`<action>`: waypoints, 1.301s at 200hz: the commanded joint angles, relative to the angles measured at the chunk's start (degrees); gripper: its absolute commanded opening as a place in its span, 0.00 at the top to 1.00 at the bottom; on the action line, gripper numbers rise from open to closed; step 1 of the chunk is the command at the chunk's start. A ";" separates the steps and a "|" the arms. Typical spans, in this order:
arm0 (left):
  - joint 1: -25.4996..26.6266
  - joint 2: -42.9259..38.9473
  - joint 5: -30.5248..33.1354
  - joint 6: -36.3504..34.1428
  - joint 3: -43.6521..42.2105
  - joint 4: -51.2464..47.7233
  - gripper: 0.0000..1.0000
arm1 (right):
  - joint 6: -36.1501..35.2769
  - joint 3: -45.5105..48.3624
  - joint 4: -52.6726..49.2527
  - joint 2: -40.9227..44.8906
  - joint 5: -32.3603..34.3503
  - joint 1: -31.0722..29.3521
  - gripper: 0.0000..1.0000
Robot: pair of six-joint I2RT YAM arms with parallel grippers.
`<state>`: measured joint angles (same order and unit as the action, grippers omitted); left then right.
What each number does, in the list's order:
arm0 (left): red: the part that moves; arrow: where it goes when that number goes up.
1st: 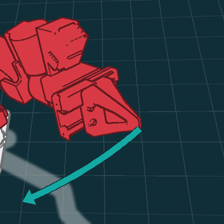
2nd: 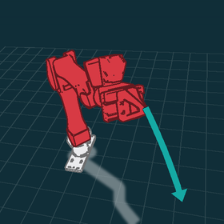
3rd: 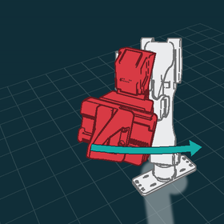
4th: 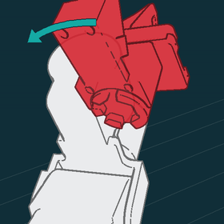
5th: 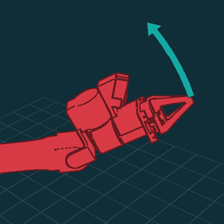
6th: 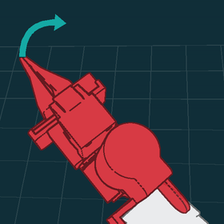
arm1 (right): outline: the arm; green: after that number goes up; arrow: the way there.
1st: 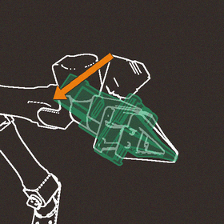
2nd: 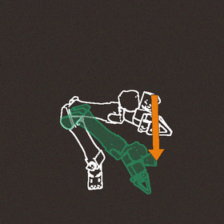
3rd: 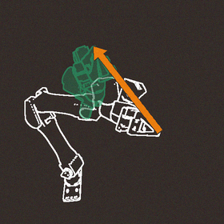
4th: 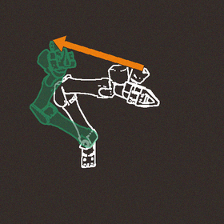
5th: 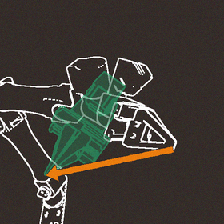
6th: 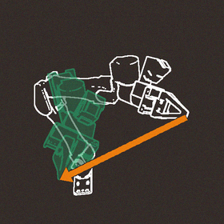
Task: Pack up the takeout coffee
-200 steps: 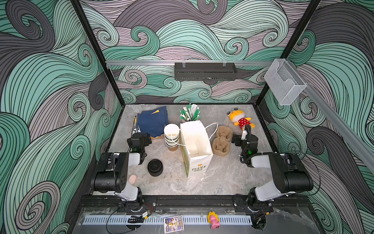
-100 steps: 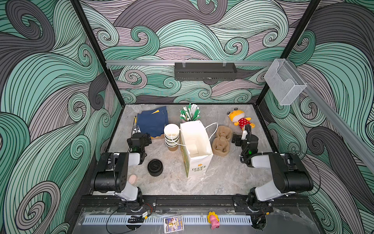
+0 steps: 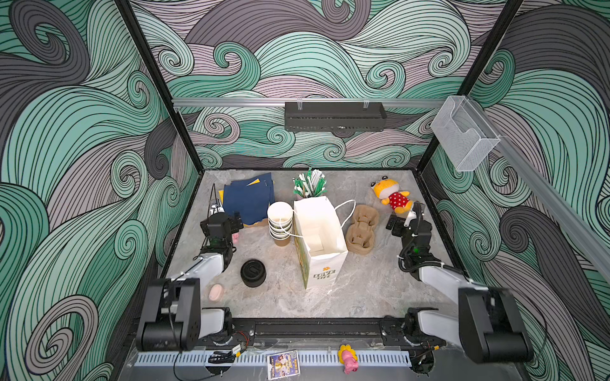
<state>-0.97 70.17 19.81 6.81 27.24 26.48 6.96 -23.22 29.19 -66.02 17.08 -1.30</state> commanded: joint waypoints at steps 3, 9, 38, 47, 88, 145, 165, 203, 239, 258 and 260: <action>-0.26 -6.57 1.05 2.30 3.10 -11.55 0.02 | 7.82 -6.39 -30.12 10.13 -2.48 2.72 0.01; -0.21 -8.42 0.67 2.95 3.63 -13.99 0.01 | 8.72 -7.13 -33.63 12.02 -3.39 3.20 0.01; -0.30 -15.39 -3.02 6.50 7.75 -25.20 0.01 | 13.77 -11.61 -49.31 20.55 -13.48 4.05 0.01; -0.29 -17.38 -4.90 7.60 9.13 -28.47 0.02 | 15.47 -14.15 -55.20 22.05 -17.87 3.94 0.04; -0.26 -24.17 -18.89 13.70 15.81 -40.23 0.01 | 19.22 -30.85 -74.27 22.39 -26.06 -4.00 0.14; 0.99 -26.68 -30.13 29.93 22.58 -53.07 0.02 | 21.54 -56.05 -90.06 11.95 -26.58 -25.53 0.19; 2.64 -27.01 -31.06 32.02 23.43 -54.70 0.01 | 22.62 -61.91 -93.06 6.82 -25.41 -33.88 0.20; 3.79 -26.87 -30.39 33.08 23.91 -55.58 0.01 | 24.74 -65.19 -94.10 -0.70 -16.34 -44.92 0.28; 3.96 -26.43 -30.20 34.64 23.04 -54.01 0.02 | 26.79 -64.09 -91.48 -5.47 -8.73 -48.04 0.41; 4.05 -26.11 -30.18 35.18 22.68 -53.33 0.02 | 27.65 -63.44 -88.91 -7.82 -7.28 -48.62 0.49; 4.05 -26.07 -30.18 35.20 22.68 -53.32 0.02 | 27.77 -63.44 -88.75 -8.05 -7.07 -48.66 0.49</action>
<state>2.55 43.68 -9.69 40.60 48.95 -27.20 32.10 -87.29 -61.54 -72.38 4.16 -49.21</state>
